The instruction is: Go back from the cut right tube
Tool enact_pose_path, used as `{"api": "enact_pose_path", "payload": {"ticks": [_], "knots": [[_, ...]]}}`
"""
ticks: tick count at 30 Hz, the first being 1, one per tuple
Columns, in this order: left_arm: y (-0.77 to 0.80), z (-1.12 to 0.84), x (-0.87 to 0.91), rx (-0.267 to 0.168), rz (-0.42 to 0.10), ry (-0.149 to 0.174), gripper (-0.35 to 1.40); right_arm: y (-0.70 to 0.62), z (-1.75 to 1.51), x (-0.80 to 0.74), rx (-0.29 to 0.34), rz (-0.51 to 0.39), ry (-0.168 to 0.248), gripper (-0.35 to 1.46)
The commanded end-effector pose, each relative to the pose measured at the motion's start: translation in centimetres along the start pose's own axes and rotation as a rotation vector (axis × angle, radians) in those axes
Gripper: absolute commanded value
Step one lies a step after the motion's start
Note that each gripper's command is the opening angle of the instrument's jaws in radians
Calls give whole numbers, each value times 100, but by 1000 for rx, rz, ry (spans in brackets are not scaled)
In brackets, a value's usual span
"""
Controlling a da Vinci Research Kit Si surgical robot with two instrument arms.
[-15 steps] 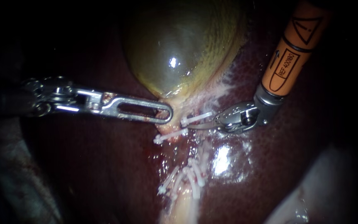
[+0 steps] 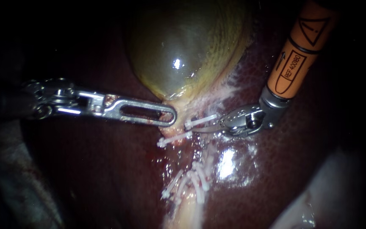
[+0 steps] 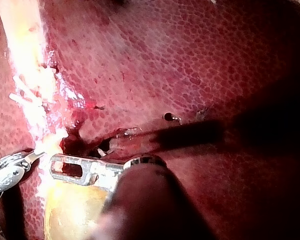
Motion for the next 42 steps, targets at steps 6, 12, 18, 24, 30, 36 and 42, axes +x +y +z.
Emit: {"api": "enact_pose_path", "payload": {"ticks": [6,12,18,24,30,36,42], "knots": [[0,0,0,0,0,0,-35,0,1,1,13,3,3,-35],[0,0,0,0,0,0,-35,2,2,1,15,-4,3,10],[0,0,0,-2,1,2,-35,3,3,1,16,-4,3,32],[0,0,0,-2,1,2,-35,3,3,1,16,-4,3,47],[0,0,0,-2,1,2,-35,4,4,3,16,-2,-1,67],[0,0,0,-2,1,2,-35,2,3,3,17,-3,-1,62],[0,0,0,-2,1,2,-35,-3,-3,6,22,-4,-1,62]]}}
